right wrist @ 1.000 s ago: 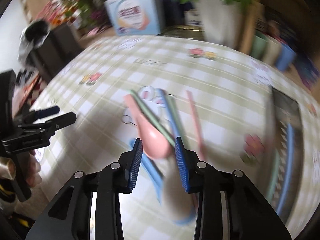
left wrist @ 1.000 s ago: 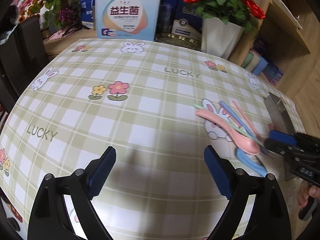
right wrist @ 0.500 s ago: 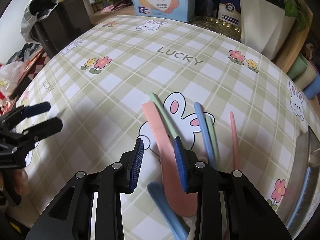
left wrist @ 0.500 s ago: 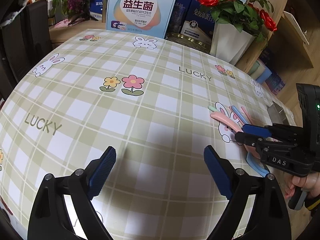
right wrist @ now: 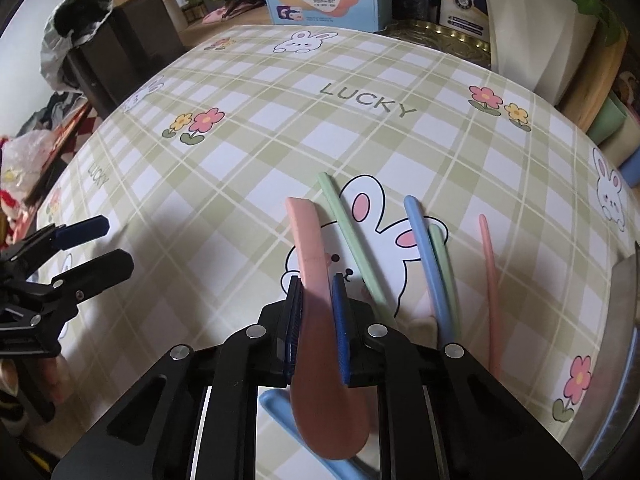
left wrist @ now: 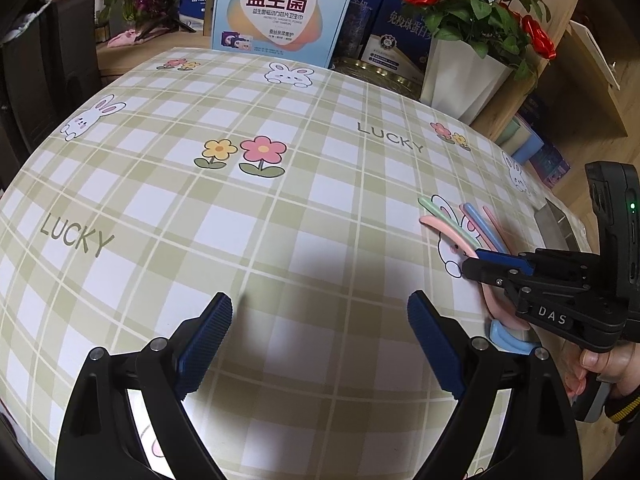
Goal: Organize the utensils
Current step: 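Move the right tool to the pink spoon handle and close on it, then lift the pink spoon with the right tool off the pile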
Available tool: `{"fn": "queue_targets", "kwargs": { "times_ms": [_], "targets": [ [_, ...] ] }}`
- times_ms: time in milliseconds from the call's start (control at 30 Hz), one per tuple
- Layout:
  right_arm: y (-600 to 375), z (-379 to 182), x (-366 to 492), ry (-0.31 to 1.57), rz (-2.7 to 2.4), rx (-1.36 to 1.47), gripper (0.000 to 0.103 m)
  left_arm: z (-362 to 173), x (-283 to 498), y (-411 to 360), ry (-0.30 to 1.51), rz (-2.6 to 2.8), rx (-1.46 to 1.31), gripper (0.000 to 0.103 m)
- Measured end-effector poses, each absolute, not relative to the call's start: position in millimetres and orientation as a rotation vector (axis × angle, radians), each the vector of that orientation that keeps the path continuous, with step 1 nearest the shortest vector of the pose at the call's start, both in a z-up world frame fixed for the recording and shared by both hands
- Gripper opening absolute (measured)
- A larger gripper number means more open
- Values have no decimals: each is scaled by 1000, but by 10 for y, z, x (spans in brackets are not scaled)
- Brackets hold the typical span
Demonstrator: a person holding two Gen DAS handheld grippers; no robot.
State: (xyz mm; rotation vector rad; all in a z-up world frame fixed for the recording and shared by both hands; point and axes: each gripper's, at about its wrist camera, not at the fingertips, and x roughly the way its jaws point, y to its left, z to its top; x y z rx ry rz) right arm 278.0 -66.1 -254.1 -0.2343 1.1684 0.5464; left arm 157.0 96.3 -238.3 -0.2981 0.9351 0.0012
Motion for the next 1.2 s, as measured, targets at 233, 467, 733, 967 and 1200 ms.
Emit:
{"fn": "queue_targets", "kwargs": {
  "times_ms": [233,467,733,967,1200],
  "targets": [
    [-696,-2583,2828,1203,536,-154,17,-2390,1559,912,942,-9,-292,87],
    [-768,-2598,2894,1246,537,-39,18,-2386,1561,932,941,-6,-309,87],
    [-687,-2593,2890,1246,562,-59,18,-2408,1568,928,948,-6,-305,87],
    [-675,-2575,2874,1244,589,-72,35,-2428,1575,931,953,-3,-309,87],
    [-666,-2561,2879,1233,605,-74,38,-2441,1575,934,956,0,-301,87]
  ]
}}
